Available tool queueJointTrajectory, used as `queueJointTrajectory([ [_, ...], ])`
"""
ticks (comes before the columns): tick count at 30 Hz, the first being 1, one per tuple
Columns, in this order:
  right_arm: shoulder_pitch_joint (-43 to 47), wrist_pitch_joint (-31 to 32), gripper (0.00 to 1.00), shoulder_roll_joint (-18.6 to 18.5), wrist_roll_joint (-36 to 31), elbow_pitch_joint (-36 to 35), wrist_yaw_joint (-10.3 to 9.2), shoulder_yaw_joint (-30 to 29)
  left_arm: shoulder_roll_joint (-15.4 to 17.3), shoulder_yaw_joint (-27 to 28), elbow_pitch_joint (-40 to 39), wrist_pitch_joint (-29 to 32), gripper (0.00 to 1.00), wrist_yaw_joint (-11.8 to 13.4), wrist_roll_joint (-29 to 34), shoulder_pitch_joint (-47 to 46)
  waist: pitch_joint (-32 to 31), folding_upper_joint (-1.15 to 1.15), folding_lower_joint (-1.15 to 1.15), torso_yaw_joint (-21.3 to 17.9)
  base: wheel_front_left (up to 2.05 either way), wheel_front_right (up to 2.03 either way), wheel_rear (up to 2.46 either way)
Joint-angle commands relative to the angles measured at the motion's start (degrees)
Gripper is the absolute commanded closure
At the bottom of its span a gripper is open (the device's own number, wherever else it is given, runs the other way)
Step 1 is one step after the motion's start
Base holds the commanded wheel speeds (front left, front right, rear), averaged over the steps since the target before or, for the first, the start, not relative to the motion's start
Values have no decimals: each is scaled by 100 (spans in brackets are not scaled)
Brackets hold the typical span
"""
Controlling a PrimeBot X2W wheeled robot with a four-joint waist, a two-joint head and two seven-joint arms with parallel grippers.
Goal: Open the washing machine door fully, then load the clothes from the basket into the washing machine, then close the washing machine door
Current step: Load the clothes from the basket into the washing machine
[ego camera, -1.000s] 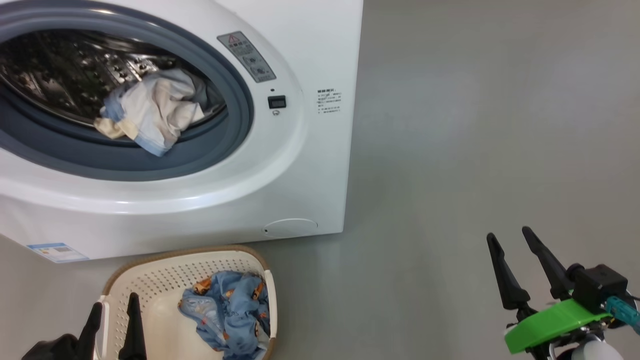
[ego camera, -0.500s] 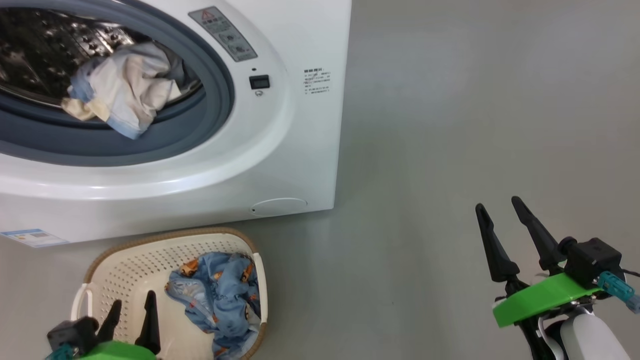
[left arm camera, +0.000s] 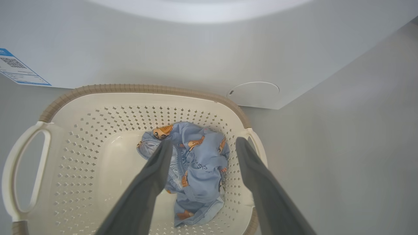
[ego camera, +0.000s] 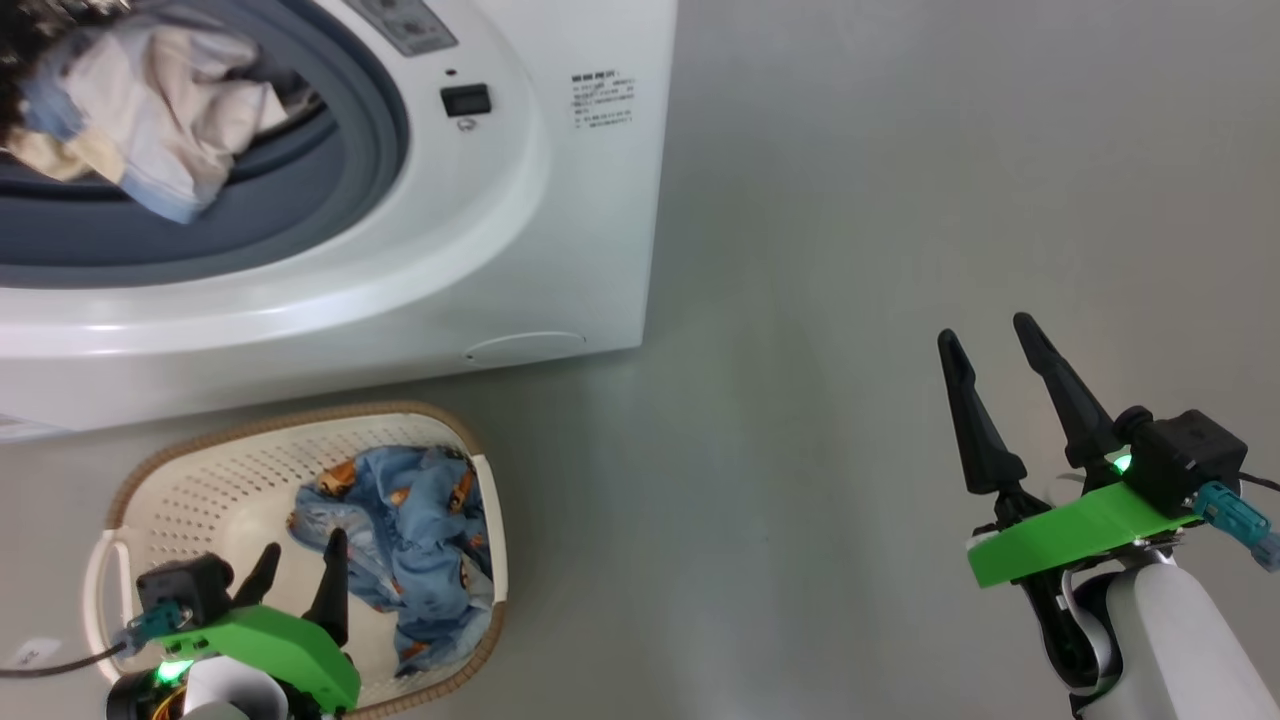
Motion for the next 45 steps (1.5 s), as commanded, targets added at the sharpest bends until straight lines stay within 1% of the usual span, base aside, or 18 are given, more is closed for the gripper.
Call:
queueJointTrajectory([
  [1,-83,-44,0,6,-56,-159,8,128,198,63,37,-37,0,-9,-108,-164,246,0,0,-97,0,0,0],
  [10,-386,-44,0,126,-122,-247,8,124,379,-710,721,-37,0,-9,-679,-776,794,0,0,-205,0,0,0],
  [11,-465,-44,0,153,-138,-267,8,130,410,-889,842,-37,0,-9,-825,-924,935,0,0,-227,0,0,0],
  [19,-755,-44,0,237,-196,-330,8,141,592,-1715,1279,15,0,-9,-1510,-1483,1467,0,0,-323,0,0,0],
  [26,-927,-44,0,273,-252,-409,8,137,817,-2313,1410,175,0,-9,-2101,-1905,1851,0,0,-416,0,0,0],
  [32,-1032,-44,0,304,-281,-444,8,179,947,-2751,1473,262,0,-9,-2513,-2164,2063,0,0,-482,0,0,0],
  [45,-1203,-44,0,349,-334,-502,8,294,1156,-3447,1545,388,0,-9,-3168,-2580,2408,0,0,-554,0,0,0],
])
